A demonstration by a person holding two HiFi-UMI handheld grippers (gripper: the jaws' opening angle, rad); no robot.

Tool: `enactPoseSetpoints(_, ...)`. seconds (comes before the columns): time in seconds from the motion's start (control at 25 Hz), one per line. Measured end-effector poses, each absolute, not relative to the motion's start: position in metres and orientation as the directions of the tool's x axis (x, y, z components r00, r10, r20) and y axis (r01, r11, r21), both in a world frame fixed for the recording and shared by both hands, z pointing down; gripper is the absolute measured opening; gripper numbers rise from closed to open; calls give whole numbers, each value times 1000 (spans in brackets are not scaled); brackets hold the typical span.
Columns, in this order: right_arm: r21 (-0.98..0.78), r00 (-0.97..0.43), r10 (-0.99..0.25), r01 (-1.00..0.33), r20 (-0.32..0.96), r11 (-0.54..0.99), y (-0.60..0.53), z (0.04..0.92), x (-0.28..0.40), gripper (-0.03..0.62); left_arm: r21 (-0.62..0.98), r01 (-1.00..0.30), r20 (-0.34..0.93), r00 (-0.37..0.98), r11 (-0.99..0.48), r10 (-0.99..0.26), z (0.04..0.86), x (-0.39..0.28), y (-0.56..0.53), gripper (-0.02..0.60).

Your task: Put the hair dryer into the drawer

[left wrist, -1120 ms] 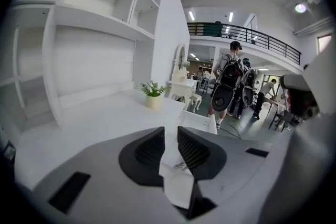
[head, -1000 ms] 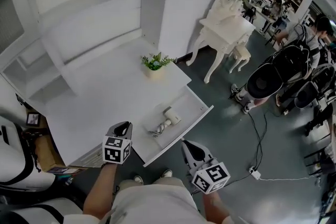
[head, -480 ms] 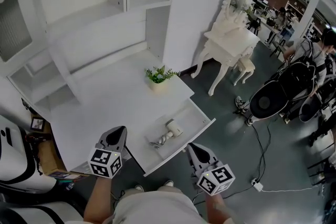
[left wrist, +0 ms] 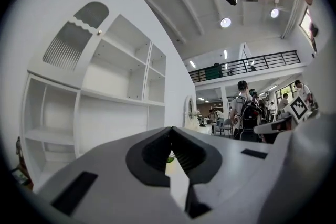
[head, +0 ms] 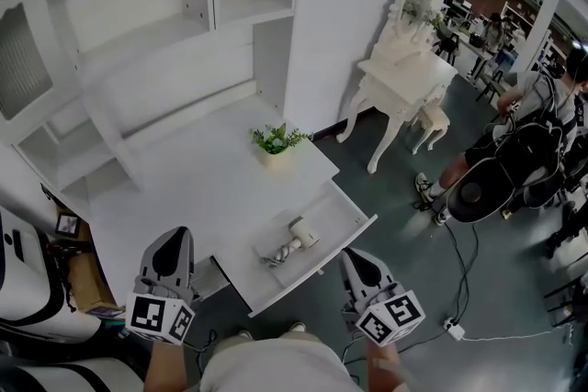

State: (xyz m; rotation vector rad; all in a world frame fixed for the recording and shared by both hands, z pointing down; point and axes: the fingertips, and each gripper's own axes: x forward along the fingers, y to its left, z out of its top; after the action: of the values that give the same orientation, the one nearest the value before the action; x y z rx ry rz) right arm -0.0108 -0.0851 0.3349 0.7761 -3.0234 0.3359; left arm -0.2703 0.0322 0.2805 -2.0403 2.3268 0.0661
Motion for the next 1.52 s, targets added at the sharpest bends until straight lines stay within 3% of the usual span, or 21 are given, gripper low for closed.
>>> enactPoseSetpoints(0.6, -189, -871, -491, -480, -14, 857, -103, 304, 4, 8, -22, -956, -215, -280, 291, -936, 228, -277, 93, 15)
enactPoseSetpoints(1.52, -183, -902, -431, -427, 16, 886, -80, 308, -23, 8, 29, -950, -196, -310, 311, -930, 244, -277, 114, 15)
